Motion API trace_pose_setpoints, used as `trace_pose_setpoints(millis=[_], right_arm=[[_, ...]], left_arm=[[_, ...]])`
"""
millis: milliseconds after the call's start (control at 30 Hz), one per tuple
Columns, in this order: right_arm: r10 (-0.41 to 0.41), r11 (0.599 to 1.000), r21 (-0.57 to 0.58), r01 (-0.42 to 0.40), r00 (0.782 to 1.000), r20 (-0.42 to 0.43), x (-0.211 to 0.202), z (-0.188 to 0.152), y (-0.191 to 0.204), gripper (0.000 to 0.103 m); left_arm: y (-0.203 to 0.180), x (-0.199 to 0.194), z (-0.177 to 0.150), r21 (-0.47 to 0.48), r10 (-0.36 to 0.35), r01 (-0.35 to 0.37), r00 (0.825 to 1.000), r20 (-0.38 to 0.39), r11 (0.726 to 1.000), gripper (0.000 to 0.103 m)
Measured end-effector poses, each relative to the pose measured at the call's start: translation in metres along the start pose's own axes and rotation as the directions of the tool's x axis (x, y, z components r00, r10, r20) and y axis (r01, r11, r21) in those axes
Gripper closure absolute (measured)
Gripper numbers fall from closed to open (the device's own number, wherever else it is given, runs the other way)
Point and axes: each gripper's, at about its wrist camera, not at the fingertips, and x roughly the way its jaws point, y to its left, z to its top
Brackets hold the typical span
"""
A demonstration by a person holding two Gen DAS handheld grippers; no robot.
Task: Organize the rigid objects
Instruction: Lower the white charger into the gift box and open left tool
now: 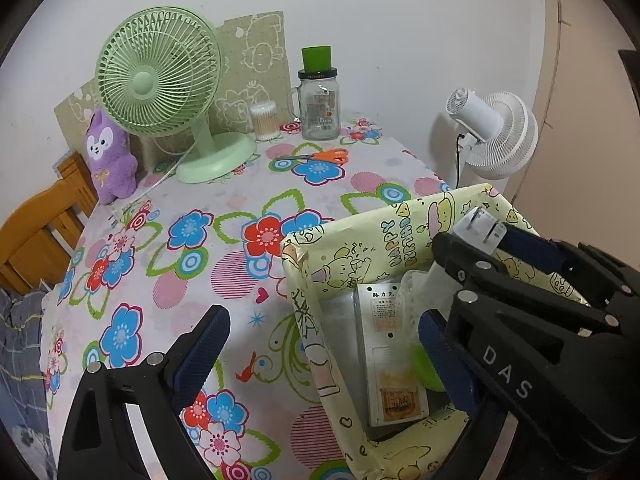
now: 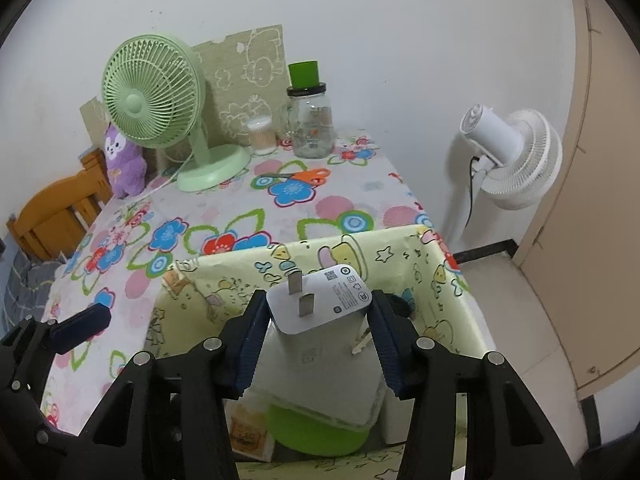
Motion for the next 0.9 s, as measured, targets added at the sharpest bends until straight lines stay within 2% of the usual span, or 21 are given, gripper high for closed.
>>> trace_pose_setpoints(millis=[100, 200, 500, 600, 667, 900], right_arm=[[-0.042, 0.999, -0.029, 0.042, 0.999, 0.019, -0.003, 0.001, 0.003, 0.051], [0.062, 0.998, 0.003, -0.062, 0.998, -0.009, -0.002, 0.002, 0.006, 0.051], [0.167, 0.984, -0.059, -0.167, 0.986, -0.009, 0.000, 0.003, 0.046, 0.050], [0.199, 0.978, -0.055, -0.201, 0.979, -0.045, 0.007, 0.003, 0.051, 0.050], [0.200, 0.979, -0.041, -0.202, 0.978, -0.056, 0.010, 0.001, 0.051, 0.049], [0.141, 0.987, -0.078, -0.140, 0.990, -0.003, -0.004, -0.002, 0.048, 0.041]], left_arm=[[0.000, 0.000, -0.001, 0.008, 0.003, -0.003, 1.000, 0.004, 1.000, 0.006], [0.005, -0.003, -0.002, -0.003, -0.006, 0.006, 1.000, 0.009, 1.000, 0.006], [0.029, -0.013, -0.008, -0.035, 0.033, -0.032, 0.999, 0.023, 0.999, 0.006], [0.035, -0.012, -0.010, -0.045, 0.051, -0.050, 0.999, 0.016, 0.998, 0.006], [0.037, -0.010, -0.011, -0.050, 0.044, -0.044, 0.999, 0.007, 0.998, 0.006], [0.031, -0.011, -0.014, -0.038, 0.025, -0.024, 1.000, 0.010, 0.999, 0.006]])
